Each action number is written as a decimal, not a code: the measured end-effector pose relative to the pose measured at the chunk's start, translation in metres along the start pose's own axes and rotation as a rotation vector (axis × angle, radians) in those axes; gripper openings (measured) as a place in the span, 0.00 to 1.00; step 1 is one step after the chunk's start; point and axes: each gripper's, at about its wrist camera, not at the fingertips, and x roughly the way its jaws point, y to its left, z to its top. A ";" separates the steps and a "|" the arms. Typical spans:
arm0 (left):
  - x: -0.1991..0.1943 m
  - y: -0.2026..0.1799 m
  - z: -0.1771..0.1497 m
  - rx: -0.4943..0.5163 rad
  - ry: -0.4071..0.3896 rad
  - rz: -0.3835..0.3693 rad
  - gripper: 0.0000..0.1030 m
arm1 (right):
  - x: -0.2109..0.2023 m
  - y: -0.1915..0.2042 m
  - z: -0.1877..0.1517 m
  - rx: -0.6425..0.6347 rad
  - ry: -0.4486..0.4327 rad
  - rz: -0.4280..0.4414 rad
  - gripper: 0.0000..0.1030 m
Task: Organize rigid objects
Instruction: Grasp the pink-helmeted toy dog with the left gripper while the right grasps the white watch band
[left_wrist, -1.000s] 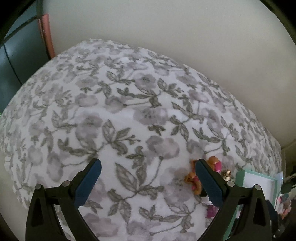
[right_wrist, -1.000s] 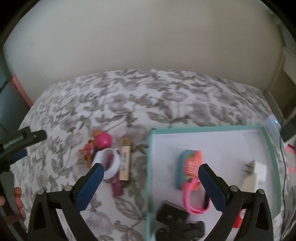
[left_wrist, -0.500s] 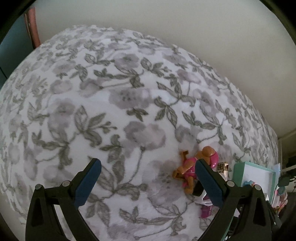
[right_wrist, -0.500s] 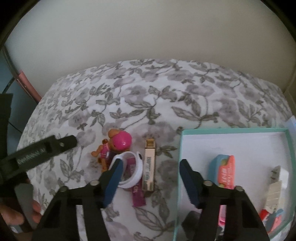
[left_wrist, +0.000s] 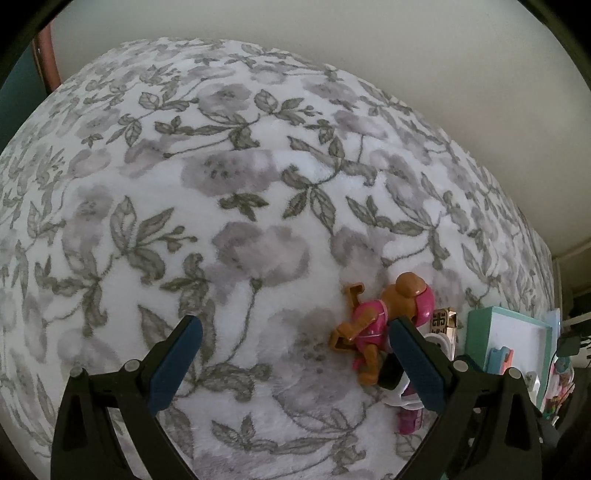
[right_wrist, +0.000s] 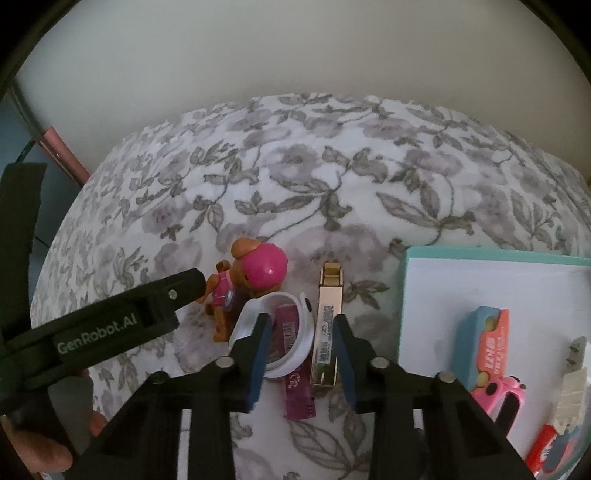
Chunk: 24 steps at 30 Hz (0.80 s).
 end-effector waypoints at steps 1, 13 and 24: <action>0.000 0.000 0.000 0.001 0.001 -0.002 0.98 | 0.001 0.001 0.000 -0.002 0.004 0.000 0.33; 0.009 -0.011 -0.002 0.040 0.018 -0.018 0.98 | 0.004 -0.001 -0.001 0.002 0.012 -0.006 0.09; 0.022 -0.031 -0.006 0.122 0.025 0.000 0.83 | -0.001 -0.013 -0.005 0.041 0.023 0.010 0.08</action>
